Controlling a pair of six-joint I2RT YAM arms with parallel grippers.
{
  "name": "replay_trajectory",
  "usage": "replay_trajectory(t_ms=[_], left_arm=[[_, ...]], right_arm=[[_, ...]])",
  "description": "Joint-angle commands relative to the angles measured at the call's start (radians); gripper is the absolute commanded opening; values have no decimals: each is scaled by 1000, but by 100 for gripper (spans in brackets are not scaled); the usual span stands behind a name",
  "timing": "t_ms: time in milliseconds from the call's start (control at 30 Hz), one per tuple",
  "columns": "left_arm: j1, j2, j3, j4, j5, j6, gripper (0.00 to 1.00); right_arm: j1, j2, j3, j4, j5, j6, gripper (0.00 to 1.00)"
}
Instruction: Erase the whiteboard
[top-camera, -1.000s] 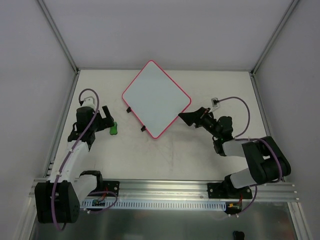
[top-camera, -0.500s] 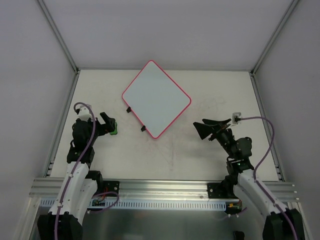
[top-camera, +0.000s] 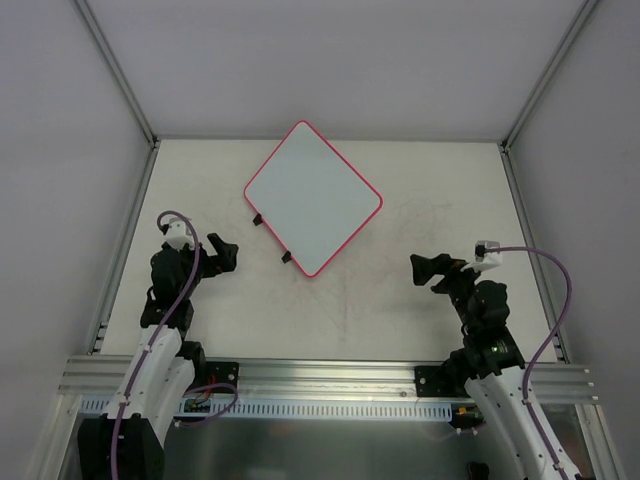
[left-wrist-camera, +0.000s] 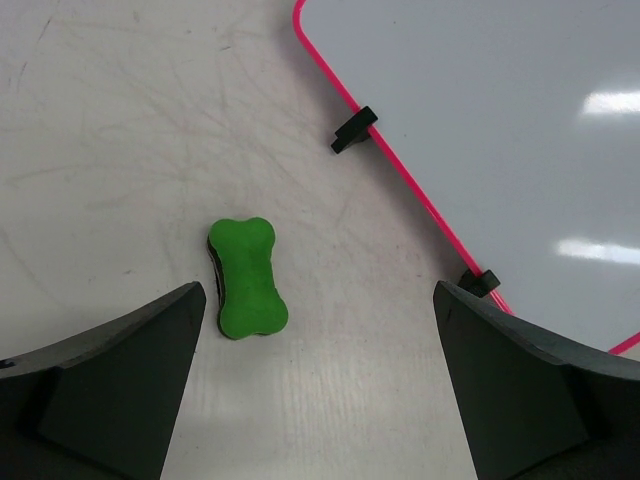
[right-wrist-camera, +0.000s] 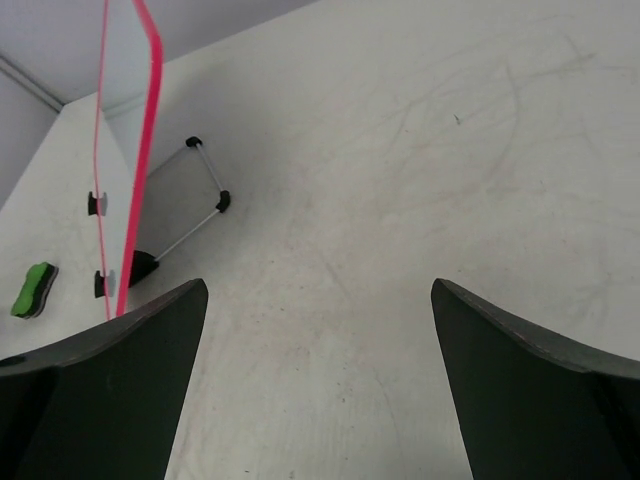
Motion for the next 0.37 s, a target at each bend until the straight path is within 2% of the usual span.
replay_trajectory(t_ms=[0,100,333], left_arm=[[0,-7,-24,103,10,-8,99],[1,-6,-65,138,-39,-44,99],[-2,-32,-89,161,-54,-49,99]], right_arm=[[-4,-44,-31,-39,99,-28,99],[-3,-67,-36,-42,108,-31,99],[-3,-109,-50,-71,107,-8,99]])
